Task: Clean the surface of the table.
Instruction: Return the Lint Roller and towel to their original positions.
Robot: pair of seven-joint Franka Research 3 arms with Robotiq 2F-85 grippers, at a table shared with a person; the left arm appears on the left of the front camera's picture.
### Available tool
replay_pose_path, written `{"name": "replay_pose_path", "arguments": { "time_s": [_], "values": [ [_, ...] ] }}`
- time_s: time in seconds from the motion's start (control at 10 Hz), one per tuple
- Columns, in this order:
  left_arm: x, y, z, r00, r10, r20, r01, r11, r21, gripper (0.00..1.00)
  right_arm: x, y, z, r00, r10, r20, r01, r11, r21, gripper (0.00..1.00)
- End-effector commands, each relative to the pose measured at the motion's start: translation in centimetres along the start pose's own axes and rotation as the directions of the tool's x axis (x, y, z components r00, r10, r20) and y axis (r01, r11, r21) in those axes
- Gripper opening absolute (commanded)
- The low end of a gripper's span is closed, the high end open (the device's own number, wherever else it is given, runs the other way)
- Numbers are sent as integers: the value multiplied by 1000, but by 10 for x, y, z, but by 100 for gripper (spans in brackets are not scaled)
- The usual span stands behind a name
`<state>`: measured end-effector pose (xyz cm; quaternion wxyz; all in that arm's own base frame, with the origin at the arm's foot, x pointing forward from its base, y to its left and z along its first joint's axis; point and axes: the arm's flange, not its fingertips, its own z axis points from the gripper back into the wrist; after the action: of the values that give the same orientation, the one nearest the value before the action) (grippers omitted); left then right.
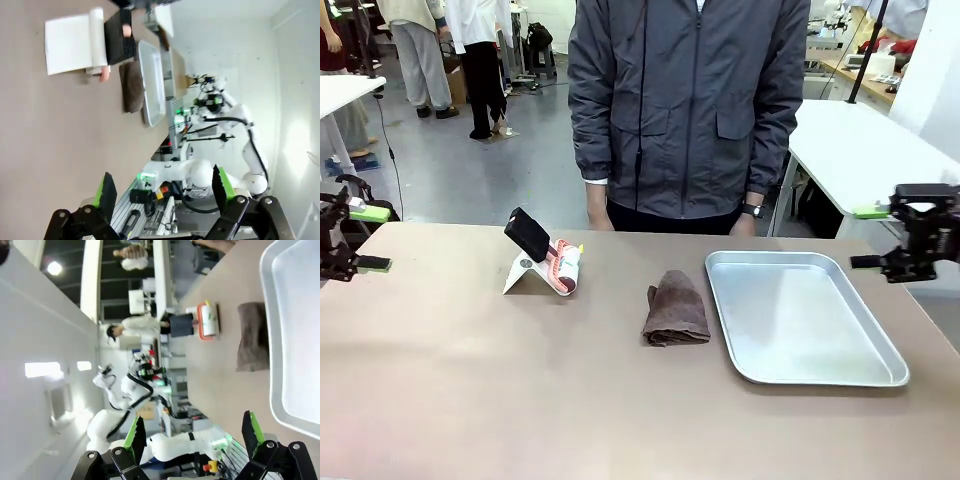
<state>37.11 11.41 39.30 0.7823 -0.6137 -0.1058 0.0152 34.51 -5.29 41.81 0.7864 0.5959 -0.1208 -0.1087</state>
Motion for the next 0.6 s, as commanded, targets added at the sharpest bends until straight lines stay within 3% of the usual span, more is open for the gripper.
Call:
{"name": "replay_pose_path", "arguments": {
  "time_s": [0.0, 0.2, 0.3, 0.5],
  "values": [
    [4, 16, 28, 997, -30, 78, 40, 990, -137, 100, -24, -49, 7, 996, -52, 74, 47, 997, 59, 100],
    [-4, 22, 39, 990, -19, 138, 43, 984, -173, 100, -23, -67, 14, 985, -86, 149, 74, 994, 82, 100],
    [0, 16, 32, 997, 2, 82, 6, 995, -100, 100, 8, -43, 28, 994, -83, 70, 81, 996, 30, 100],
    [0, 16, 32, 997, 2, 82, 6, 995, -100, 100, 8, -43, 28, 994, -83, 70, 81, 996, 30, 100]
  ]
}}
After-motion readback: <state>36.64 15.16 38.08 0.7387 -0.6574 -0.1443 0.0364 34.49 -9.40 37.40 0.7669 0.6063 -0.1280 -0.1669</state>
